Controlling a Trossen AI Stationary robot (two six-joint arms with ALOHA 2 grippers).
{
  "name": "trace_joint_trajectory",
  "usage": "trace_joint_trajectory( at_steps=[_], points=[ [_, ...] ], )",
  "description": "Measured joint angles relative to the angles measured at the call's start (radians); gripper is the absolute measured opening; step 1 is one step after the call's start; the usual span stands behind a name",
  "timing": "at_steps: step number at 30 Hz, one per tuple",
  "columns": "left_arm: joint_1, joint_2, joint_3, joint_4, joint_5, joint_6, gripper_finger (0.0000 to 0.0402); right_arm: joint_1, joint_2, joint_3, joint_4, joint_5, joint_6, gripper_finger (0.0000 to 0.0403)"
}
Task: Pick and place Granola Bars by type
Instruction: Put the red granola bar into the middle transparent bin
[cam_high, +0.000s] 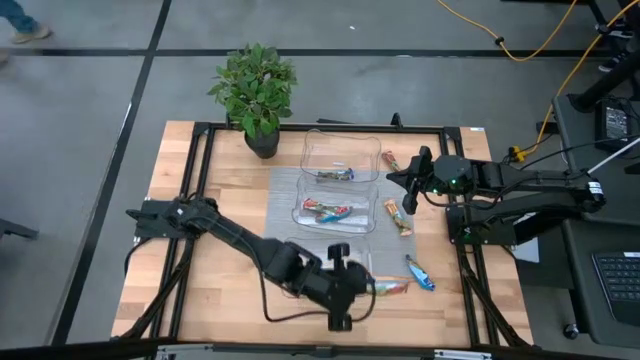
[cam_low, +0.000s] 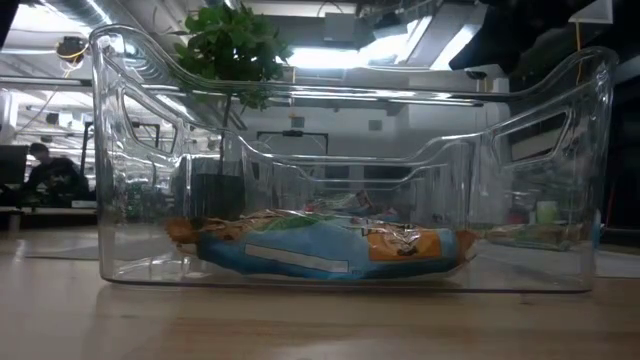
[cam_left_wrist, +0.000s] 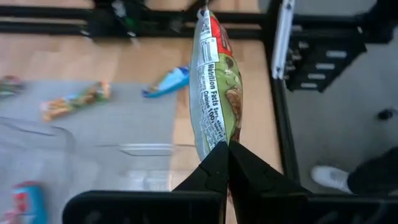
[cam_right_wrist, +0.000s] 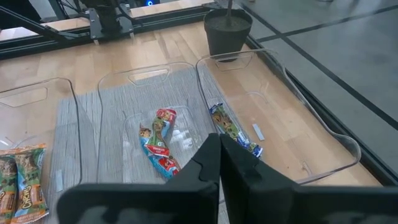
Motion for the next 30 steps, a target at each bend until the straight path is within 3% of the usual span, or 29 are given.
trace_joint_trajectory(
  at_steps=[9, 23, 30],
  points=[
    [0.083, -0.119, 0.001, -0.144, -0.03, 0.094, 0.0002, 0.0, 0.0, 0.0, 0.001, 0.0, 0.0, 0.0008],
    [0.28, -0.29, 0.001, -0.584, -0.039, 0.255, 0.0002, 0.0, 0.0, 0.0, 0.001, 0.0, 0.0, 0.0008],
    [0.429, -0.299, -0.001, -0.619, 0.029, 0.438, 0.0002, 0.0, 0.0, 0.0, 0.001, 0.0, 0.0, 0.0008]
  ],
)
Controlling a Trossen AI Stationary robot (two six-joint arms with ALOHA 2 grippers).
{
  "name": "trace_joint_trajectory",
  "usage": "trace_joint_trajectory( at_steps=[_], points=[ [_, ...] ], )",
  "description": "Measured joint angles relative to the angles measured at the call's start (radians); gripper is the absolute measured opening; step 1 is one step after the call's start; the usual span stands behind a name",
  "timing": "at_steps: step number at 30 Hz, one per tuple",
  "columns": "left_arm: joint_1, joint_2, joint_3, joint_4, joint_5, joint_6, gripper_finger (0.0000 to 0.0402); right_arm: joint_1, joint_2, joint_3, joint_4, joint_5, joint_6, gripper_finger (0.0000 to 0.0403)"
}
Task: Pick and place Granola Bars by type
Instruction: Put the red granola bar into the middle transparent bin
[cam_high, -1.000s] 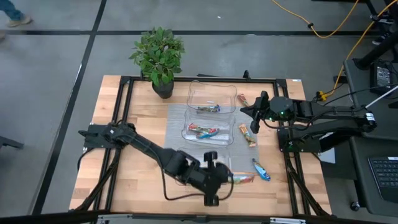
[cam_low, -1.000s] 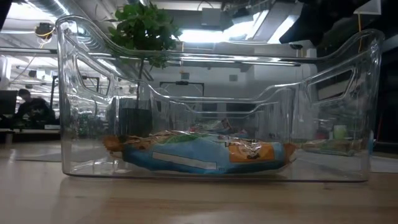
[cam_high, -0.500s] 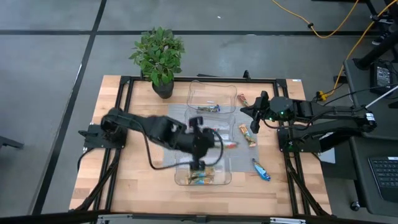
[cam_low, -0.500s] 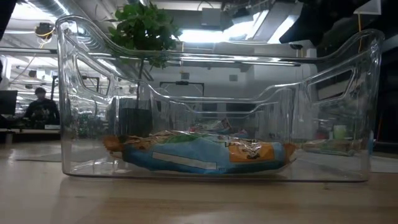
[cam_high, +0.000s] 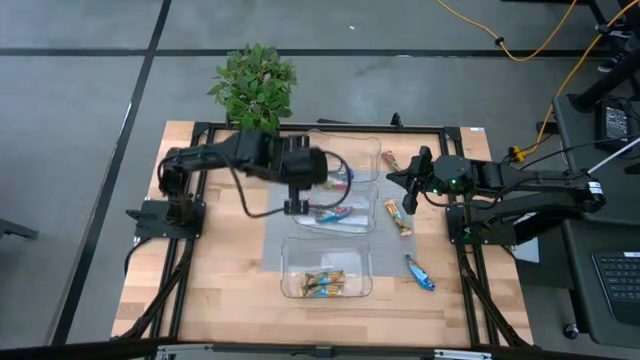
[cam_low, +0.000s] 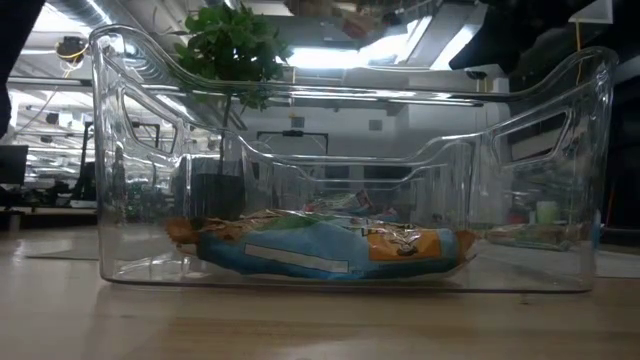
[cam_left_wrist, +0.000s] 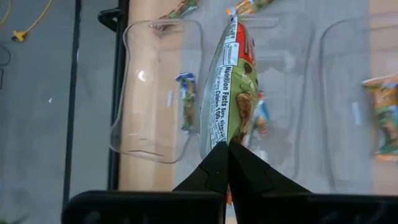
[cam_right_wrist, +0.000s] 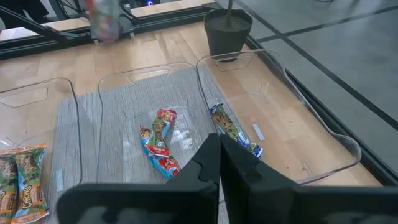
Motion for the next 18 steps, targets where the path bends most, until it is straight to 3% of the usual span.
trace_joint_trajectory(
  at_steps=[10, 18],
  points=[
    [0.191, 0.008, -0.162, 0.213, 0.226, 0.143, 0.0002, 0.0, 0.0, 0.0, 0.0, 0.0, 0.0, 0.0008],
    [0.224, 0.012, -0.392, 0.43, 0.302, 0.111, 0.0001, 0.0, 0.0, 0.0, 0.0, 0.0, 0.0, 0.0008]
  ],
)
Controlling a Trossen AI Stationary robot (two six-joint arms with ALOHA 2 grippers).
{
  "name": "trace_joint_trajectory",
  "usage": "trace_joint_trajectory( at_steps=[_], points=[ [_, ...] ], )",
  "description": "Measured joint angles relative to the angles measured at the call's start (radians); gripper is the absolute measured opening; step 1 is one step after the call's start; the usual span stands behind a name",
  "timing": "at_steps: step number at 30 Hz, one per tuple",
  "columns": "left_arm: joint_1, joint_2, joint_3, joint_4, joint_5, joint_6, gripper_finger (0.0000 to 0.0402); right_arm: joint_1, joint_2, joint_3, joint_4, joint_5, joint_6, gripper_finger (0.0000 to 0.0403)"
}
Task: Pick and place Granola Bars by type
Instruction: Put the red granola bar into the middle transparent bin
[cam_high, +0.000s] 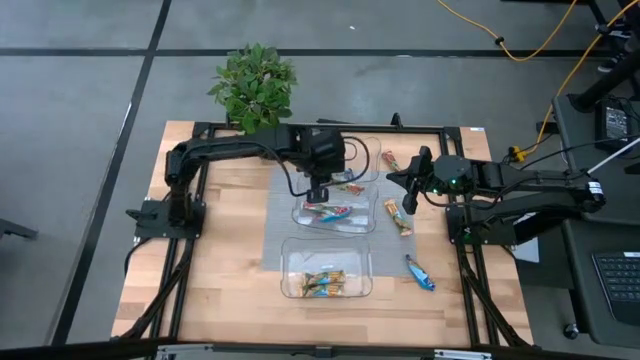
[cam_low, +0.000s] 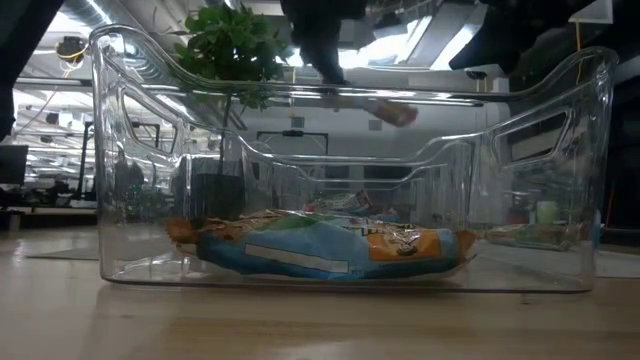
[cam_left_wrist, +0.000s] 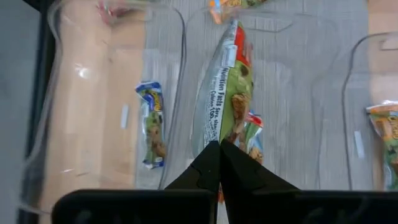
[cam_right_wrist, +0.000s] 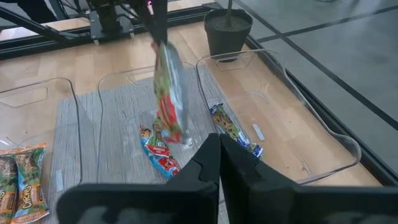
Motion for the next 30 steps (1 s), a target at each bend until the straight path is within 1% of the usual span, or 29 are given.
trace_joint_trajectory(
  at_steps=[8, 12, 15, 17, 21, 30],
  points=[
    [-0.018, 0.0, -0.184, 0.135, -0.01, -0.078, 0.0002, 0.0, 0.0, 0.0, 0.0, 0.0, 0.0, 0.0008],
    [-0.024, 0.0, -0.269, 0.232, -0.018, -0.128, 0.0001, 0.0, 0.0, 0.0, 0.0, 0.0, 0.0, 0.0008],
    [-0.029, 0.0, -0.322, 0.294, -0.051, -0.162, 0.0003, 0.0, 0.0, 0.0, 0.0, 0.0, 0.0, 0.0008],
    [-0.029, 0.0, -0.344, 0.298, -0.08, -0.185, 0.0003, 0.0, 0.0, 0.0, 0.0, 0.0, 0.0, 0.0008],
    [-0.029, 0.0, -0.372, 0.3, -0.081, -0.235, 0.0003, 0.0, 0.0, 0.0, 0.0, 0.0, 0.0, 0.0008],
    [-0.03, 0.0, -0.374, 0.293, -0.097, -0.24, 0.0004, 0.0, 0.0, 0.0, 0.001, 0.0, 0.009, 0.0008]
  ],
)
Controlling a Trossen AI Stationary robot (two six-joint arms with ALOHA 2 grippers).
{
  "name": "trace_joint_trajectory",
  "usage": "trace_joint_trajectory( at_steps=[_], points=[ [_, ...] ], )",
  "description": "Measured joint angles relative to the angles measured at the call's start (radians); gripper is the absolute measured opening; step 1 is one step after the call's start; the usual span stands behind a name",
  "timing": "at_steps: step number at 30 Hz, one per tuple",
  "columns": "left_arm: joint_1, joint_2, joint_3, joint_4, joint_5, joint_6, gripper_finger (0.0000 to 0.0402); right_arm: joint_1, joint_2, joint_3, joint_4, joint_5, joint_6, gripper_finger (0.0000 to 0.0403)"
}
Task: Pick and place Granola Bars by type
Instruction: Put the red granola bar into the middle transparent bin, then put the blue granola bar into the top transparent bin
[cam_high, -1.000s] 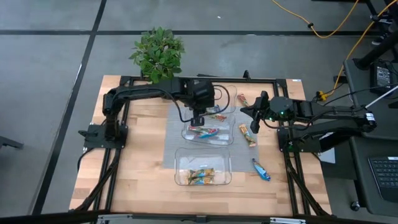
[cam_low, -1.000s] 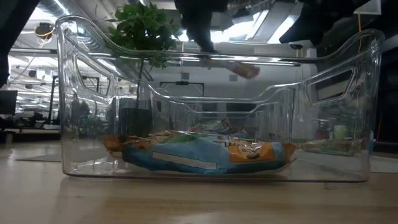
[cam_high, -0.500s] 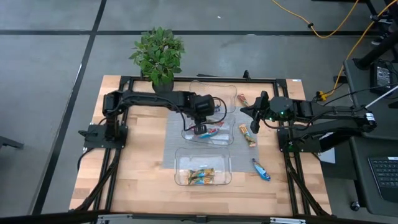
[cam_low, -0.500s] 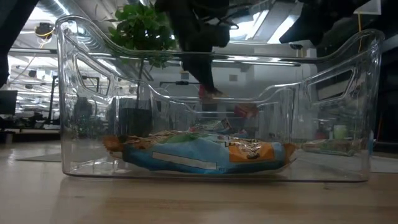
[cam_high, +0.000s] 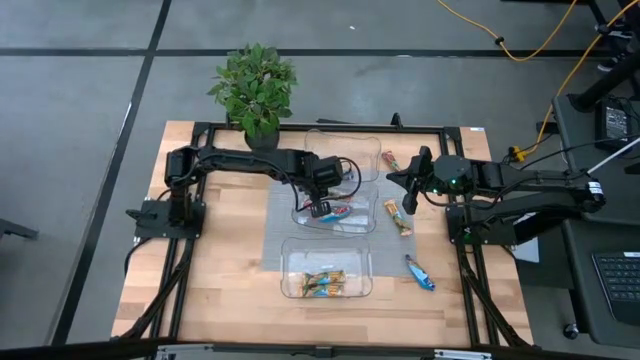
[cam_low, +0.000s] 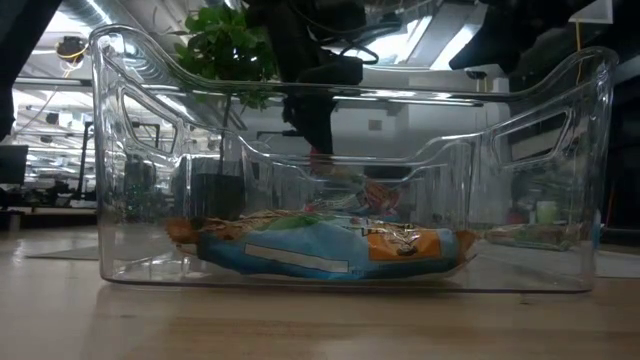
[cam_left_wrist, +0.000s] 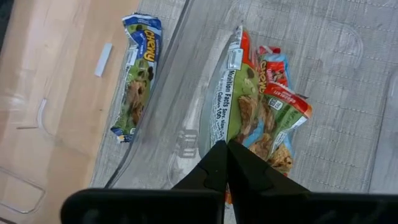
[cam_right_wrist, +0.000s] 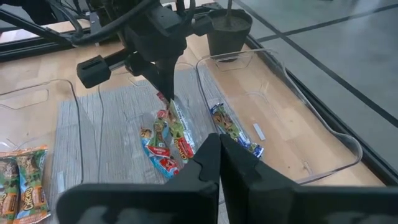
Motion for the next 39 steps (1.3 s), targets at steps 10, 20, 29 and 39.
trace_joint_trajectory(
  at_steps=[10, 20, 29, 39],
  points=[
    [-0.03, 0.0, 0.0, 0.0, -0.043, 0.003, 0.0073, 0.0, 0.0, 0.0, 0.01, 0.0, 0.042, 0.0008],
    [-0.087, -0.018, 0.028, -0.009, -0.137, -0.027, 0.0163, 0.0, 0.0, 0.0, 0.014, 0.001, 0.041, 0.0008],
    [-0.167, -0.018, 0.159, -0.022, -0.245, -0.033, 0.0171, 0.0, 0.0, 0.0, -0.014, -0.112, 0.06, 0.0008],
    [-0.235, -0.019, 0.35, -0.203, -0.427, -0.061, 0.0149, 0.104, -0.012, 0.0, -0.124, -0.312, 0.213, 0.0008]
  ],
)
